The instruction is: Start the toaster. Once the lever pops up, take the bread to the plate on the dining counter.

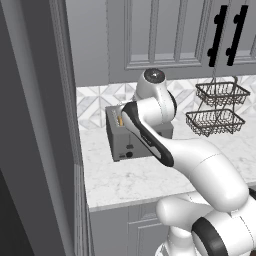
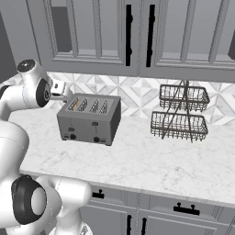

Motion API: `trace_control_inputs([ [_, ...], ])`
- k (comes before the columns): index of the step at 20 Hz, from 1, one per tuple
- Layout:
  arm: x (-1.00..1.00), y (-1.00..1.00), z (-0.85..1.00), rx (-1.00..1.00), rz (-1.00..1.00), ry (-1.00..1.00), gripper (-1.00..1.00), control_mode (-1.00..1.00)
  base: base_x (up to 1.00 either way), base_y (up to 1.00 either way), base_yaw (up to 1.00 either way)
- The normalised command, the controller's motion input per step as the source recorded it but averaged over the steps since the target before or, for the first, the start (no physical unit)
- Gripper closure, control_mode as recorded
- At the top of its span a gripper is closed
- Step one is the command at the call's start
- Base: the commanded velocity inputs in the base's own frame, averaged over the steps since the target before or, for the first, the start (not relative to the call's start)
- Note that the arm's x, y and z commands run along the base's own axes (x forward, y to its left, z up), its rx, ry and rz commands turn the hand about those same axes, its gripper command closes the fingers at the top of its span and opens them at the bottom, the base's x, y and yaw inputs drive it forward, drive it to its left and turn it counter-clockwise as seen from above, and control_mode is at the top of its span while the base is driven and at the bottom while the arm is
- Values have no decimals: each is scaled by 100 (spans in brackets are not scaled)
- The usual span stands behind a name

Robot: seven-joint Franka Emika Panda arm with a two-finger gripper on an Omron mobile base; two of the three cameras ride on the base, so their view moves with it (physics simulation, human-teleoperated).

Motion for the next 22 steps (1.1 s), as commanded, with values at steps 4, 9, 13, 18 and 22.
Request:
trace_control_inputs([
  [4,0,0,0,0,0,0,-100,-100,0,0,0],
  [9,0,0,0,0,0,0,-100,-100,0,0,0],
  [13,0,0,0,0,0,0,-100,-100,0,0,0],
  [18,0,0,0,0,0,0,-100,-100,0,0,0],
  [22,0,0,0,0,0,0,-100,-100,0,0,0],
])
